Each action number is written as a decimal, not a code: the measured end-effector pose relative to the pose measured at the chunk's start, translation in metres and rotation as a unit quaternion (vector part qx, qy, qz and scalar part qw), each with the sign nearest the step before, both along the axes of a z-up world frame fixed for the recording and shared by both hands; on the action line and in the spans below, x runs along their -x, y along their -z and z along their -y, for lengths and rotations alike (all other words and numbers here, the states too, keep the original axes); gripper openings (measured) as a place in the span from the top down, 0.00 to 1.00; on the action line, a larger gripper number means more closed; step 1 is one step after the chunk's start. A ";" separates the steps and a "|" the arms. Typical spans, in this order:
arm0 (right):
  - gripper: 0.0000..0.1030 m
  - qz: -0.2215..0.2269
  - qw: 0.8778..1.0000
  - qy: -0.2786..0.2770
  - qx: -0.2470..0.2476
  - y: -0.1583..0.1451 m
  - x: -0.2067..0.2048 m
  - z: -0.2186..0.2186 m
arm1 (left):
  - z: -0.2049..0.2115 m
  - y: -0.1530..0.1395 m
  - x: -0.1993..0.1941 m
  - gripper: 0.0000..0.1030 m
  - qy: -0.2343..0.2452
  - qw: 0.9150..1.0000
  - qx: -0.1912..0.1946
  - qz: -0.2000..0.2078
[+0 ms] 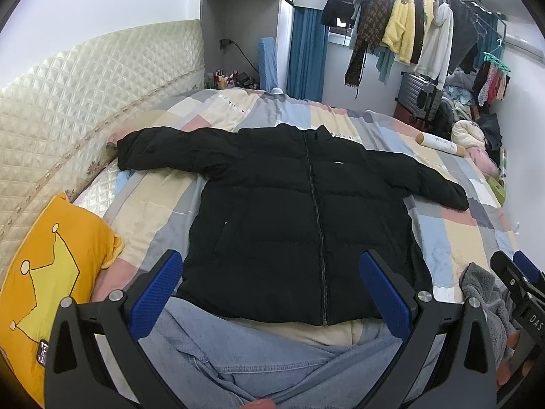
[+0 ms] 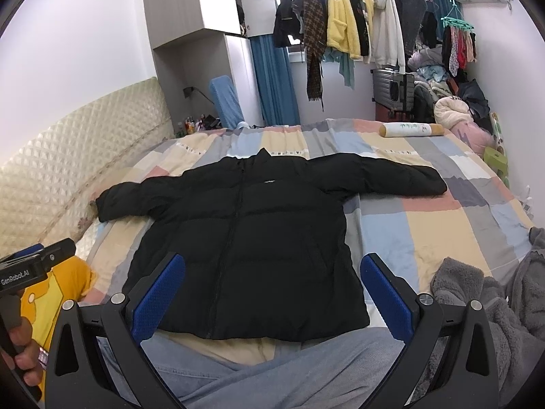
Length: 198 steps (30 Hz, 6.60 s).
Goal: Fold large clothes
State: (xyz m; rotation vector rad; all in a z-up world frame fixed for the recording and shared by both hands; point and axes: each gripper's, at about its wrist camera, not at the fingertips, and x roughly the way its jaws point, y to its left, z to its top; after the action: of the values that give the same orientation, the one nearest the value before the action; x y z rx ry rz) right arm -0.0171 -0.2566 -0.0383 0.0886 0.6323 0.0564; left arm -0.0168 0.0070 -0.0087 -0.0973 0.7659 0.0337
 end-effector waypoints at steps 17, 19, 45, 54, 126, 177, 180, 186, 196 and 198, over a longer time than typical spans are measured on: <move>0.00 -0.011 1.000 -0.003 -0.010 0.014 -0.010 0.009 | -0.001 0.015 -0.002 0.00 -0.006 1.000 -0.008 -0.004; 0.00 -0.018 1.000 0.001 -0.005 0.020 -0.015 0.013 | 0.000 0.019 -0.002 0.00 -0.001 1.000 -0.007 -0.003; 0.00 0.007 0.988 0.125 -0.094 0.091 -0.194 0.233 | 0.070 -0.050 -0.076 0.00 0.050 0.998 0.031 0.006; 0.00 -0.014 0.971 0.190 -0.145 0.158 -0.262 0.327 | 0.095 -0.041 -0.124 0.00 0.035 0.999 0.015 0.030; 0.97 0.175 0.968 0.094 -0.152 -0.132 -0.363 0.209 | -0.051 0.138 -0.215 0.00 0.044 0.996 0.012 0.082; 0.49 -0.086 0.974 -0.208 -0.016 0.252 -0.482 -0.271 | -0.168 0.198 -0.263 0.00 -0.055 0.997 0.040 0.027; 0.37 -0.082 0.972 -0.218 -0.017 0.243 -0.476 -0.274 | -0.169 0.197 -0.262 0.00 -0.055 0.997 0.040 0.028; 0.33 -0.063 0.975 -0.212 -0.012 0.199 -0.459 -0.256 | -0.166 0.182 -0.257 0.00 -0.055 0.997 0.048 0.033; 0.25 -0.003 0.985 -0.170 -0.006 0.116 -0.417 -0.191 | -0.138 0.137 -0.244 0.00 -0.046 0.997 0.053 0.044; 0.25 0.006 0.986 -0.165 0.002 0.103 -0.407 -0.179 | -0.131 0.127 -0.239 0.00 -0.040 0.996 0.055 0.050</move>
State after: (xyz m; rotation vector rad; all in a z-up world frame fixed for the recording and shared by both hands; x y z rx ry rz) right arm 0.3896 -0.0773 -0.1409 -0.0214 0.6306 0.3764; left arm 0.2224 0.1384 -0.1357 -0.2326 0.6635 0.0633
